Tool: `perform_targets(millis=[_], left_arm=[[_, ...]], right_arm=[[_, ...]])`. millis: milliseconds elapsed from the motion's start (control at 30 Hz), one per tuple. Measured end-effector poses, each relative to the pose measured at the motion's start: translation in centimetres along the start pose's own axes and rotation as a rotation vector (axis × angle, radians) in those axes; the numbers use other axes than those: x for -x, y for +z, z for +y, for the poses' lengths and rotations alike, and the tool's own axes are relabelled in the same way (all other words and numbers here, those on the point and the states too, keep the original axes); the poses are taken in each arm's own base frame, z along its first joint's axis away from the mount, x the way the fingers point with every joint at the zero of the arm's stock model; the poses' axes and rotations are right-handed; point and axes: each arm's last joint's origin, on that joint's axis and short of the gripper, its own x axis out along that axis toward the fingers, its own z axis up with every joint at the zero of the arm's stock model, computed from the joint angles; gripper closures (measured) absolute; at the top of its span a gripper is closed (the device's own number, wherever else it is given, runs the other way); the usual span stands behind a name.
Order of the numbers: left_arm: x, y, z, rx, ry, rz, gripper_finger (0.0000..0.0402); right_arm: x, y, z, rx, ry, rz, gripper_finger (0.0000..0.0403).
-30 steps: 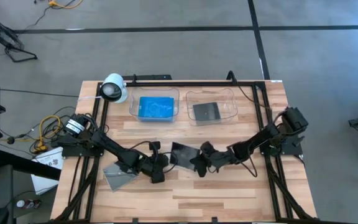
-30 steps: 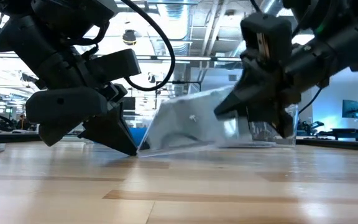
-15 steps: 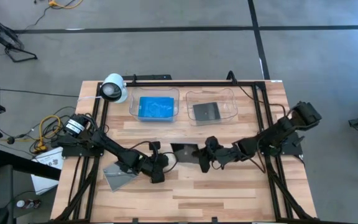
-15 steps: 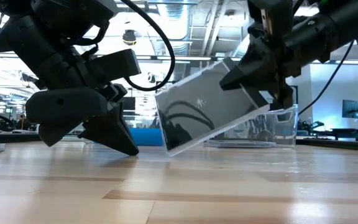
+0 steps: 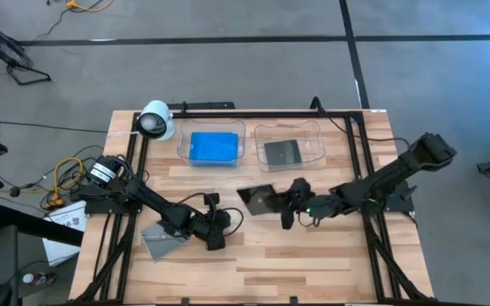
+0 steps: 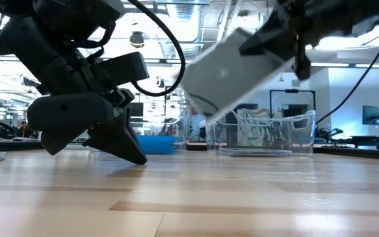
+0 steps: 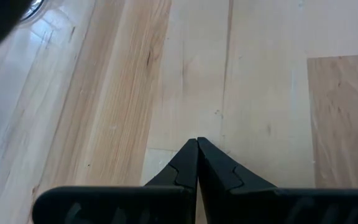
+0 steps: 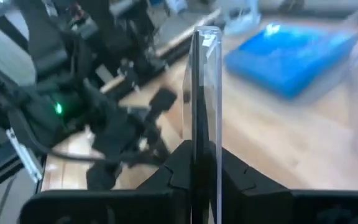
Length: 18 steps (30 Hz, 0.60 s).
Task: Pick & place jewel cases by type
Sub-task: Put the right black cd case into the right transparent bin
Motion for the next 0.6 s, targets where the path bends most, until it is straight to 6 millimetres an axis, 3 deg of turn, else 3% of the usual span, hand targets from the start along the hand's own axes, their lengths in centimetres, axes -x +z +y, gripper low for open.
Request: perform_targets(millis=[300,600], left_arm=[[0.0,0.0,0.0,0.000,0.001,0.000,0.0401],[0.0,0.0,0.0,-0.003,-0.001,-0.009,0.0401]], right_arm=[[3.9,4.9,-1.4,0.039,-0.093,-0.173,0.0367],[6.3,8.4,-4.9,0.037,-0.258,-0.256,0.0376]])
